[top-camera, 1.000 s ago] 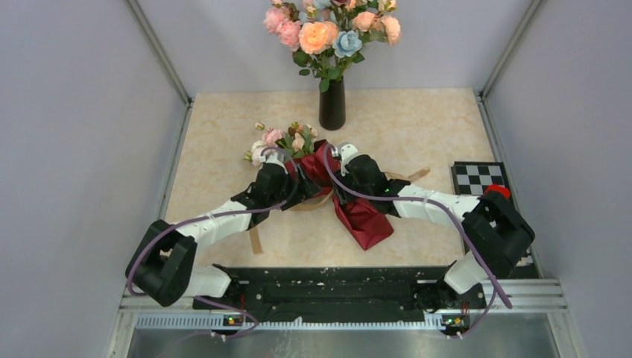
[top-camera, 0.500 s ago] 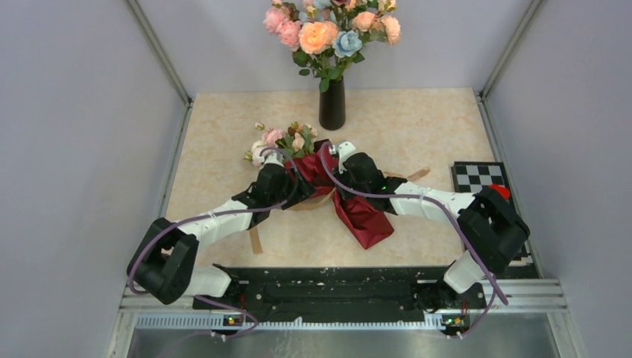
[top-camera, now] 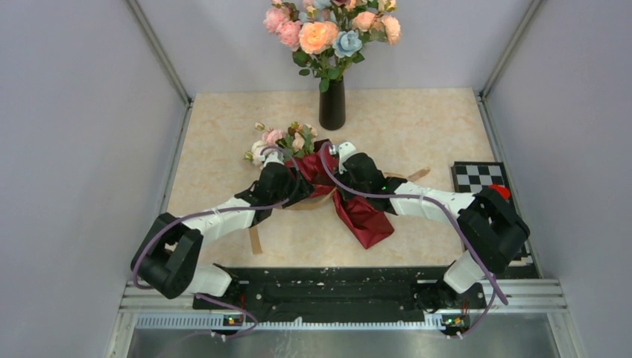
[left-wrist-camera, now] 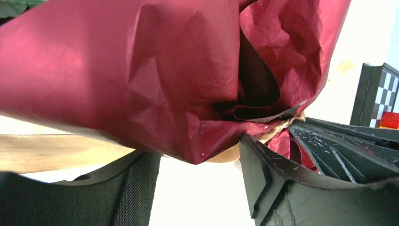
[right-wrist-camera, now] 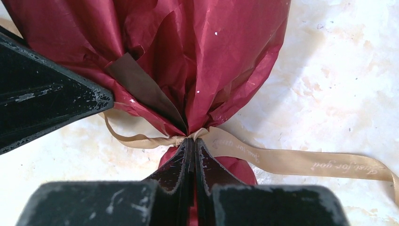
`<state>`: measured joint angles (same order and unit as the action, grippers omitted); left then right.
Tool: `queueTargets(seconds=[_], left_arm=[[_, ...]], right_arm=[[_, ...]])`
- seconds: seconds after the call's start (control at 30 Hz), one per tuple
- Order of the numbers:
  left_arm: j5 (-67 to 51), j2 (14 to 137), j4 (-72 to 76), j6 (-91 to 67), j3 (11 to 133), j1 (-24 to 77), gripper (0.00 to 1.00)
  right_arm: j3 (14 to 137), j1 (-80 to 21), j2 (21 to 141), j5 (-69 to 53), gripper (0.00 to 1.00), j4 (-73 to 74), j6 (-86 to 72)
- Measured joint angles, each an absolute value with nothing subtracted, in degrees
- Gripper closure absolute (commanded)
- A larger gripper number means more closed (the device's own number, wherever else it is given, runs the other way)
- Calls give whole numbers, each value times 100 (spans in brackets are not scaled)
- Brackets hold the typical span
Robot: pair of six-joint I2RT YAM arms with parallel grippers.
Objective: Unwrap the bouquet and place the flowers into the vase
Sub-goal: Untie the ribbon from the wrapping paper.
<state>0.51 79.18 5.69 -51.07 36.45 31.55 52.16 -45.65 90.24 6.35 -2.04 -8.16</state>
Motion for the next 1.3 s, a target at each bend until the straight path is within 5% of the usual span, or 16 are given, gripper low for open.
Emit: queueTargets(seconds=[0.2, 0.67, 1.3], left_arm=[[123, 7935, 663, -5155, 3645, 3155, 41], [397, 8221, 764, -5258, 3667, 3181, 99], [440, 8315, 735, -5260, 3688, 3194, 100]], right_arm=[[5212, -4565, 9024, 596, 100, -211, -880], [4797, -4582, 8790, 672, 100, -473, -1269], [4451, -4453, 8768, 720, 100, -854, -2091]])
